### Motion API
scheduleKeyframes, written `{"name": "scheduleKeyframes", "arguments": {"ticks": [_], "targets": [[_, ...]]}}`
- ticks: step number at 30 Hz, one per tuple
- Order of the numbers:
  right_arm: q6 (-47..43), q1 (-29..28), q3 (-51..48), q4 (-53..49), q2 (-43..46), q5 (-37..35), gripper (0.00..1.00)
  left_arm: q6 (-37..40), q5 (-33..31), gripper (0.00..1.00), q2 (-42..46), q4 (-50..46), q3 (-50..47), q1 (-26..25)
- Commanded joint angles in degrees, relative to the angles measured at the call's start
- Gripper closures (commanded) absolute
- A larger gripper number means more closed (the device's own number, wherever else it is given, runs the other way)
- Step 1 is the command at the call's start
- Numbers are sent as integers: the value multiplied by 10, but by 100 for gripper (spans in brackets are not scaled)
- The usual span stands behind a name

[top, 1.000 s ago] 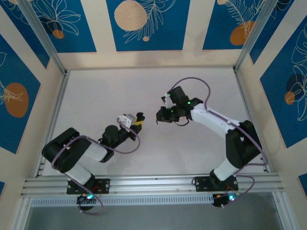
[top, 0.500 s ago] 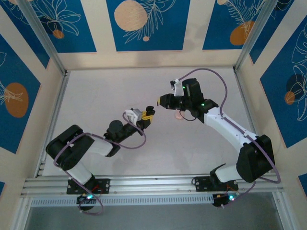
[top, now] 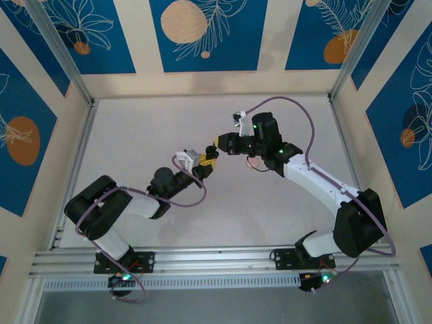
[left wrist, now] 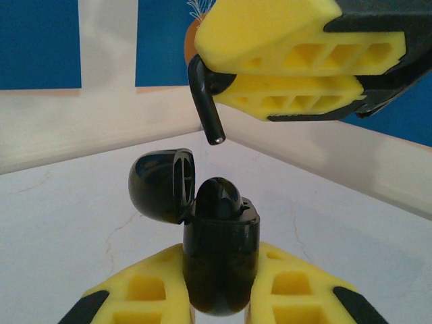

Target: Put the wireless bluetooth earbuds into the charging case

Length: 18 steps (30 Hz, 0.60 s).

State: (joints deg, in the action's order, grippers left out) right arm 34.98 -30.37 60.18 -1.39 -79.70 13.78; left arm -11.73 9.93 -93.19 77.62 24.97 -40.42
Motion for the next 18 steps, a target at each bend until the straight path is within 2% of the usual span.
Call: {"name": "scheduleKeyframes", "arguments": {"ticks": [1,18], "targets": [[1,-3,-11,14,9,10,86,-10,-10,89,12,30,12,-7],[0,-5,-24,11,11,18,87,-10,-20,89,29,30,17,-7]]}}
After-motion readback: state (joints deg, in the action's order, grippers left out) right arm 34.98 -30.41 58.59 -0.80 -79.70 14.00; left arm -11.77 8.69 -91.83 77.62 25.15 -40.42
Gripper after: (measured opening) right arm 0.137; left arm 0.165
